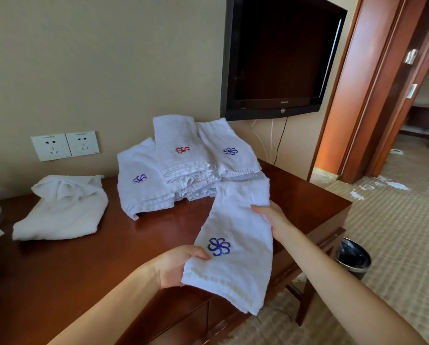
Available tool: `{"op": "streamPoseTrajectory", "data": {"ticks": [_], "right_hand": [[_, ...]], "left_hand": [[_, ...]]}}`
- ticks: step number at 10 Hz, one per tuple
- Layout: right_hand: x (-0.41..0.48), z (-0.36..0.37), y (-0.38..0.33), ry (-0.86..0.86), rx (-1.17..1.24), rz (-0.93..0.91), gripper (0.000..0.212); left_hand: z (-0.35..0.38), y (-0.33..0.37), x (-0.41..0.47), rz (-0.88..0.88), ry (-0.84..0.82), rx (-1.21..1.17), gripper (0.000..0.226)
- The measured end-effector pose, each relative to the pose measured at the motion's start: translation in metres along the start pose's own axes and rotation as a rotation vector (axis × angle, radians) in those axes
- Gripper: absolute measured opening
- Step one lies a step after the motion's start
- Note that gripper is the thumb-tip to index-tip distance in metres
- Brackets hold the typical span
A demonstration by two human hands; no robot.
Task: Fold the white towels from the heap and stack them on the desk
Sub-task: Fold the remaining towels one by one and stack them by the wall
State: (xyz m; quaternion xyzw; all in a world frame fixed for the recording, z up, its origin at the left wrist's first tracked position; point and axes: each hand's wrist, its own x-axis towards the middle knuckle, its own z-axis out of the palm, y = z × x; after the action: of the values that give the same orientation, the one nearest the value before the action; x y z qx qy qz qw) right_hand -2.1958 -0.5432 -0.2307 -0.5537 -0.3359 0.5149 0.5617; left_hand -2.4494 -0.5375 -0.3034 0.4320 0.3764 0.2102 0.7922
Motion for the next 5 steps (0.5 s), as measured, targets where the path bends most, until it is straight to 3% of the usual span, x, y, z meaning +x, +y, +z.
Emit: {"op": "streamPoseTrajectory", "data": {"ticks": [2,4,5], "right_hand": [[-0.006,-0.017,-0.083,-0.001,0.050,-0.146,0.040],[0.009,-0.011,-0.168,0.064,-0.290,-0.143,0.059],[0.026,-0.009,-0.196,0.104,-0.477,-0.142,0.054]], "left_hand": [[0.060,0.050,-0.028,0.109,-0.038,0.048,0.074],[0.110,0.102,-0.049,0.200,-0.133,0.009,0.052],[0.125,0.114,-0.051,0.219,-0.156,-0.006,0.040]]}}
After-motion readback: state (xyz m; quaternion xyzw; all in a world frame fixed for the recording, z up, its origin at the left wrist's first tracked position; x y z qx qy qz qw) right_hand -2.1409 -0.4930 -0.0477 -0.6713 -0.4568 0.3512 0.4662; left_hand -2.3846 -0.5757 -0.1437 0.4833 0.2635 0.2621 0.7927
